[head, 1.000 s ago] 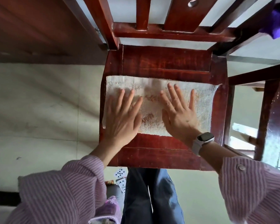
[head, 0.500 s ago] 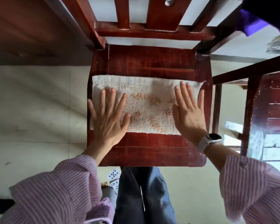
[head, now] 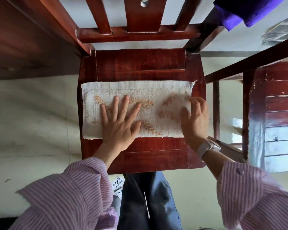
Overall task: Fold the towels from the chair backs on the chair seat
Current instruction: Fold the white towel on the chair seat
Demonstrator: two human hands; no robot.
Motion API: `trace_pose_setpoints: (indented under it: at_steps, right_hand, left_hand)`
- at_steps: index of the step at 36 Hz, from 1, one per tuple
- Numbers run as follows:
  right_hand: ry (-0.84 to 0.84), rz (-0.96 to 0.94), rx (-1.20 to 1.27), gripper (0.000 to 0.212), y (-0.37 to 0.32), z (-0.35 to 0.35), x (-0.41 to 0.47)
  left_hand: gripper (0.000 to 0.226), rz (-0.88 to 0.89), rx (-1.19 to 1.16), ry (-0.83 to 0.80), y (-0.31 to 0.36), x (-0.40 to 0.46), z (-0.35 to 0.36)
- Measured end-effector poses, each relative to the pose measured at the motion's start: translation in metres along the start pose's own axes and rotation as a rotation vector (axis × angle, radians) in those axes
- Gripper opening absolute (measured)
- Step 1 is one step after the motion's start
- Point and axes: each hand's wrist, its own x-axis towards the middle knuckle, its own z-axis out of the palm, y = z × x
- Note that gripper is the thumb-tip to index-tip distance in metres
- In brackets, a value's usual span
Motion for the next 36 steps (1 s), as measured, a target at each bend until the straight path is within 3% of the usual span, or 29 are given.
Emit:
trace_pose_setpoints:
  at_steps: [3, 5, 15, 18, 22, 28, 31, 33, 36]
  right_hand:
    - [0.031, 0.347, 0.135, 0.03, -0.003, -0.003, 0.006]
    - [0.0, 0.446, 0.125, 0.026, -0.007, -0.004, 0.011]
    - [-0.094, 0.504, 0.042, 0.04, -0.002, 0.014, 0.024]
    - [-0.076, 0.55, 0.06, 0.033, -0.011, 0.01, 0.021]
    - [-0.039, 0.549, 0.226, 0.014, -0.02, -0.005, 0.009]
    - [-0.065, 0.603, 0.408, 0.026, -0.026, -0.033, 0.009]
    - [-0.08, 0.54, 0.538, 0.011, -0.045, -0.048, 0.007]
    - [-0.115, 0.41, 0.61, 0.005, -0.069, -0.056, 0.003]
    - [-0.305, 0.251, 0.734, 0.006, -0.108, -0.053, -0.005]
  left_hand:
    - [0.058, 0.007, 0.015, -0.013, 0.0, 0.0, 0.0]
    - [0.058, 0.011, 0.008, -0.011, 0.0, 0.0, 0.0]
    - [0.058, 0.038, 0.005, 0.031, 0.0, 0.001, -0.001]
    - [0.059, 0.036, 0.002, 0.03, 0.0, 0.001, -0.001]
    - [0.06, 0.043, -0.003, -0.002, -0.001, 0.001, -0.003]
    - [0.059, 0.046, -0.097, -0.054, 0.0, 0.001, -0.015]
    - [0.036, 0.011, -0.374, 0.056, 0.005, 0.005, -0.035]
    - [0.025, -0.117, -0.791, 0.115, 0.011, 0.004, -0.062]
    - [0.024, -0.407, -1.501, -0.019, 0.01, -0.003, -0.092]
